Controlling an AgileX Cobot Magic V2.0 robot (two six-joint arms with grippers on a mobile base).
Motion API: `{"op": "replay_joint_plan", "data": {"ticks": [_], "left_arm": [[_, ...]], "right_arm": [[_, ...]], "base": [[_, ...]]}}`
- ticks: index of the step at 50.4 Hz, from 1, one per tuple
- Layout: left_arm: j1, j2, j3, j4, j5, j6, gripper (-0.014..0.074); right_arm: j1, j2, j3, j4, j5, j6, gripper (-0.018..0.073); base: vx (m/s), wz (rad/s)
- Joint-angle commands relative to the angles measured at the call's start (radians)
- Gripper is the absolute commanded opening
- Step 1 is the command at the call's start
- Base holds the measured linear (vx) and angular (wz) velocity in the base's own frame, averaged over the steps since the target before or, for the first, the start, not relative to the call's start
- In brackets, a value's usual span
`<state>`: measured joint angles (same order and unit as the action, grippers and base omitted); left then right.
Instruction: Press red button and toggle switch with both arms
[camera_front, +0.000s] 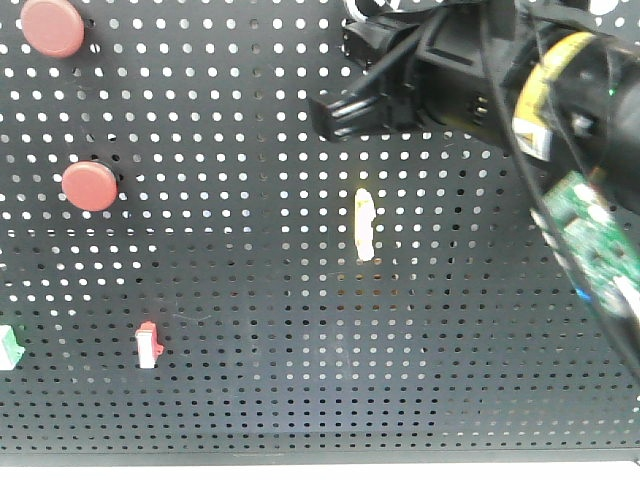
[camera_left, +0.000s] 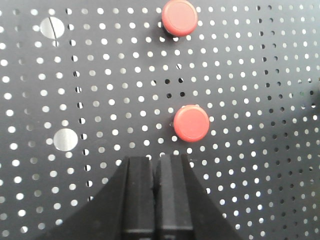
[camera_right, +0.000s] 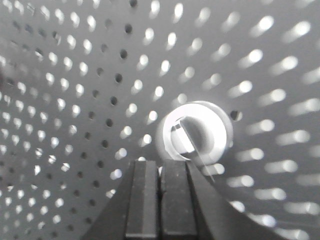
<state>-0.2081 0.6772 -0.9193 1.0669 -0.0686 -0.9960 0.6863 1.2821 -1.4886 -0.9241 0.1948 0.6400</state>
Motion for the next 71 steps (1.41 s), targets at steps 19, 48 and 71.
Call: {"op": "replay_joint_plan", "data": {"ticks": [19,48,71], "left_arm": [[-0.002,0.003,-0.024,-0.014,-0.029,-0.014,0.0000],[-0.002,0.003,-0.024,-0.014,-0.029,-0.014,0.0001],[-0.002,-0.306,0.324,-0.682,0.307,0.842,0.0001]], "right_arm": [[-0.010,-0.363,0.300,-0.072,-0.017,-0.015,-0.0003],[-0.010,-0.377,0.356,-0.066,-0.001,-0.013,-0.0003],[-0.010,-0.377,0.356,-0.066,-0.001,-0.013,-0.0003]], "base": [[0.00,0.00],[0.00,0.00],[0.00,0.00]]}}
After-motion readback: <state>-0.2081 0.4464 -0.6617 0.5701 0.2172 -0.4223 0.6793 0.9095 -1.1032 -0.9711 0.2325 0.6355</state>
